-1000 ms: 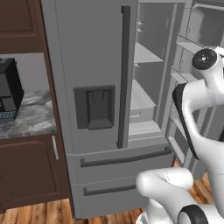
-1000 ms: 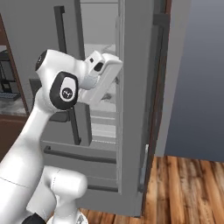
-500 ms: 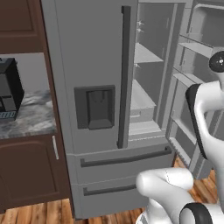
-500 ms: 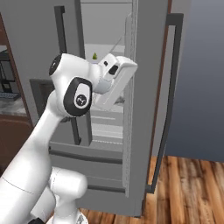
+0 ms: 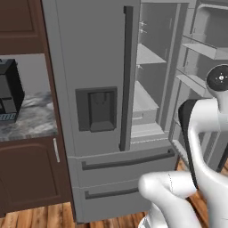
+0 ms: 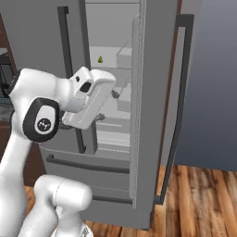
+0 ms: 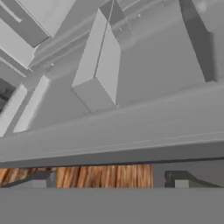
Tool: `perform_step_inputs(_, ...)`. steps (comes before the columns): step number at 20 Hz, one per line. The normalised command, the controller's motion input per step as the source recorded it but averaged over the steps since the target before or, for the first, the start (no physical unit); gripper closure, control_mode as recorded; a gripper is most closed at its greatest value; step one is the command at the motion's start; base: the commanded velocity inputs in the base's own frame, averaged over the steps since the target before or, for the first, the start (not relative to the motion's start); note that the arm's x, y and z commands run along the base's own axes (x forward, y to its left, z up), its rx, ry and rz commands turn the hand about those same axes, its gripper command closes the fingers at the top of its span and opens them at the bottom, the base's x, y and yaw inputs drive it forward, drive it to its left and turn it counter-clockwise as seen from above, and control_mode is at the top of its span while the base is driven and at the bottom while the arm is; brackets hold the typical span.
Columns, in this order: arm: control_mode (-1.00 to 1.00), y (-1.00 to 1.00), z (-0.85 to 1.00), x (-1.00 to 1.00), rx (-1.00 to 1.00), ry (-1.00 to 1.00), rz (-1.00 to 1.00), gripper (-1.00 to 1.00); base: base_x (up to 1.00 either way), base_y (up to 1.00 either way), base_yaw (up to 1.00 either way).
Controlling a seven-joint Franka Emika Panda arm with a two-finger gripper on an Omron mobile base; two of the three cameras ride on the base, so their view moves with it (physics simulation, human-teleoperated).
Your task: There is a bowl on the dining counter. Grab a lemon wedge from the fridge and place it in the bowl. Then get the liquor bottle and glass cup from the cabinet and place them next to the bowl.
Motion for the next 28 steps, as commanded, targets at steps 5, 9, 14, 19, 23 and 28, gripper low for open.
perform_step_inputs(5,-1.0,1.0,-0.3,-0.16,0.1,-0.05,0.0,-1.0,0.0,0.0,0.0)
perform_step_inputs(9,-1.0,1.0,-0.11,0.06,0.22,-0.09,0.0,-1.0,0.0,0.0,0.0)
perform_step_inputs(14,-1.0,1.0,0.0,0.17,0.3,-0.1,0.0,-1.0,0.0,0.0,0.0)
perform_step_inputs(19,-1.0,1.0,0.0,0.25,0.33,-0.11,0.0,-1.0,0.0,0.0,0.0)
perform_step_inputs(23,-1.0,0.57,0.07,0.4,0.37,-0.13,0.0,-1.0,0.0,0.0,0.0)
perform_step_inputs(28,-1.0,0.1,0.15,0.46,0.31,-0.12,0.03,-1.0,0.0,0.0,0.0)
